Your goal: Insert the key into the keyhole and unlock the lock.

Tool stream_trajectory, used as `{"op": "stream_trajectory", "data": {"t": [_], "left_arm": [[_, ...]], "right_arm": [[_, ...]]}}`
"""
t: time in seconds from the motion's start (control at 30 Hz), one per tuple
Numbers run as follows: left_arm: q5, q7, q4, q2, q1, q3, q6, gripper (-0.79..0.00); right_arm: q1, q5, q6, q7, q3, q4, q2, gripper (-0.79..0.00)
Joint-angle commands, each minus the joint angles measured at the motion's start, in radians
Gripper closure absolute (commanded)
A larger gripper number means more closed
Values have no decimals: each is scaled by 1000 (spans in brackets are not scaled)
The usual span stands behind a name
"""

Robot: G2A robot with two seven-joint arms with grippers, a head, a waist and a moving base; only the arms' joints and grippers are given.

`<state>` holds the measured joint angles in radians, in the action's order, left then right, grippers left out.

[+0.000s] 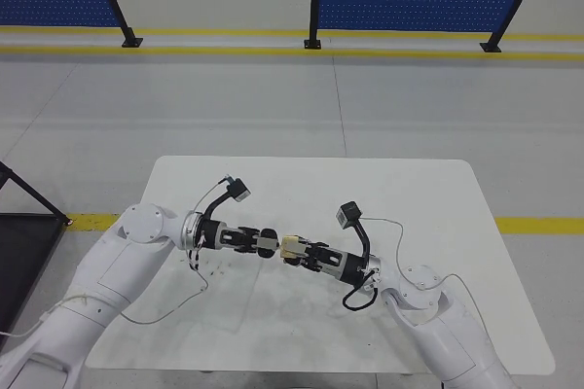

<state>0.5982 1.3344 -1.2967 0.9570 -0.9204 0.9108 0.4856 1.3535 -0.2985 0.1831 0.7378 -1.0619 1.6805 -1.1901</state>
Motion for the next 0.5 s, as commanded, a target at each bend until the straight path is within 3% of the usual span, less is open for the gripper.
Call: {"op": "stream_trajectory", "data": {"t": [0.0,0.47], "left_arm": [[-1,0,-5,0,-4,3,0,0],[4,-22,-2,7,-20,18,3,0]], "right_arm": [[0,0,0,0,0,0,0,0],[0,0,0,0,0,0,0,0]]}}
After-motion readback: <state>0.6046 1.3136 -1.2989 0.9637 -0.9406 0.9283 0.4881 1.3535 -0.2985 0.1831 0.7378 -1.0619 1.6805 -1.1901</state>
